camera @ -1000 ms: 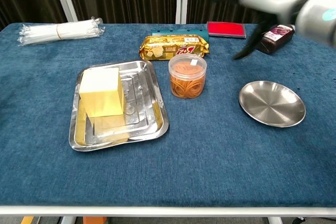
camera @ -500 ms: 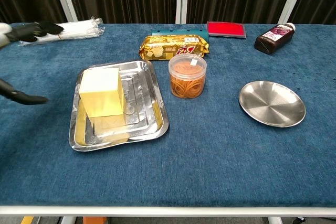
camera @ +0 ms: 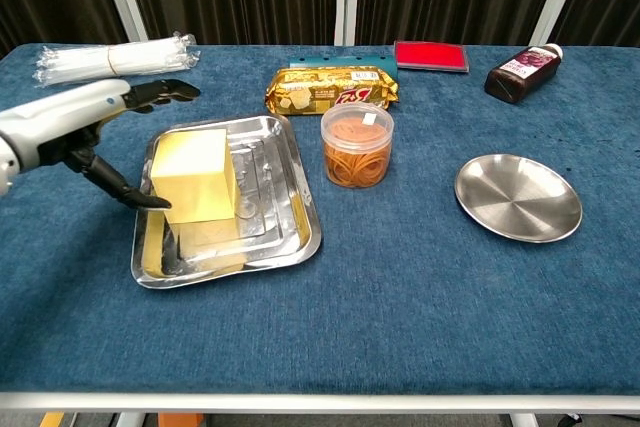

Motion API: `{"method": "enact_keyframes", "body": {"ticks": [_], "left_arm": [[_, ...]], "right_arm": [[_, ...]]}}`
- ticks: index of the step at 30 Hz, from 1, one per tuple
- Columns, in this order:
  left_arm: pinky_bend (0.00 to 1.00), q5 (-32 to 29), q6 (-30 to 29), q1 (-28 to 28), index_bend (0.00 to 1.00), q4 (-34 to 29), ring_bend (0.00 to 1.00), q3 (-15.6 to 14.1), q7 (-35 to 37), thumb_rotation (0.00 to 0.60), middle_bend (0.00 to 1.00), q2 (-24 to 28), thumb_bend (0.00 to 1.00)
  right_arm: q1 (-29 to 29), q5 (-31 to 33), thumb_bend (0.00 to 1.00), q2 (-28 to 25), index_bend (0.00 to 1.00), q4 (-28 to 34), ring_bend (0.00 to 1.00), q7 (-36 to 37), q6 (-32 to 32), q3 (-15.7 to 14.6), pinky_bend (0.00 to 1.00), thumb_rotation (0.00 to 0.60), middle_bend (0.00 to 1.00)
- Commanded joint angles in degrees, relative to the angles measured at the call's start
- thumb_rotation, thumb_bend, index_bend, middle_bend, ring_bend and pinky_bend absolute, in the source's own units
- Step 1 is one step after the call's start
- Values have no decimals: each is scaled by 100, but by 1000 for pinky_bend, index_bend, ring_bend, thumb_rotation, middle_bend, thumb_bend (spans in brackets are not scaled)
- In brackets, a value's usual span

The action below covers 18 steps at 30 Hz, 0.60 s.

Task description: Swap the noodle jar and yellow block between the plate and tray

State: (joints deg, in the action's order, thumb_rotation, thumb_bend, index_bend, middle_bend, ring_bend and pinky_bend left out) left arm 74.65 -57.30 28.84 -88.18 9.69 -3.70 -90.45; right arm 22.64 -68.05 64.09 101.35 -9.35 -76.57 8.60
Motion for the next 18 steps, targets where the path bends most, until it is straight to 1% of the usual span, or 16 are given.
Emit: {"method": "enact_keyframes", "body": {"ticks": [1,2,4,5,6,9,12,15,18], "left_arm": [[120,-103,75,125,98,193,28,54,-17,600,148,-164,0],[143,-158,74,144,117,235,57,69,-60,600,199,-208,0],[212,-212,-20,172,171,308,152,100,-193,600,310,-300,1],[237,-225,-58,181,185,321,178,109,-237,600,338,-331,5],[277,-239,-103,188,206,323,222,118,-271,600,385,-362,17],[346,-243,-201,212,239,316,299,143,-307,600,473,-416,66],[376,-171,-278,253,262,262,331,168,-247,600,508,-448,93],[390,-27,-353,334,282,104,355,231,-126,600,540,-477,96],[395,188,-349,527,286,-84,360,293,-128,600,547,-577,97]], "right_arm": [[-24,39,0,19,0,-31,0,13,55,17,0,600,0],[-36,43,0,22,0,-42,0,15,59,21,0,600,0],[-67,53,0,30,0,-76,0,39,53,42,0,600,0],[-82,62,0,32,0,-94,0,59,49,55,0,600,0],[-102,70,0,33,0,-117,0,90,46,72,0,600,0],[-144,66,0,35,0,-177,0,160,42,103,0,600,0],[-182,65,0,29,0,-223,0,221,40,137,0,600,0],[-226,84,0,9,0,-264,0,278,21,181,0,600,0],[-272,157,0,0,0,-324,0,385,0,261,0,600,0]]}}
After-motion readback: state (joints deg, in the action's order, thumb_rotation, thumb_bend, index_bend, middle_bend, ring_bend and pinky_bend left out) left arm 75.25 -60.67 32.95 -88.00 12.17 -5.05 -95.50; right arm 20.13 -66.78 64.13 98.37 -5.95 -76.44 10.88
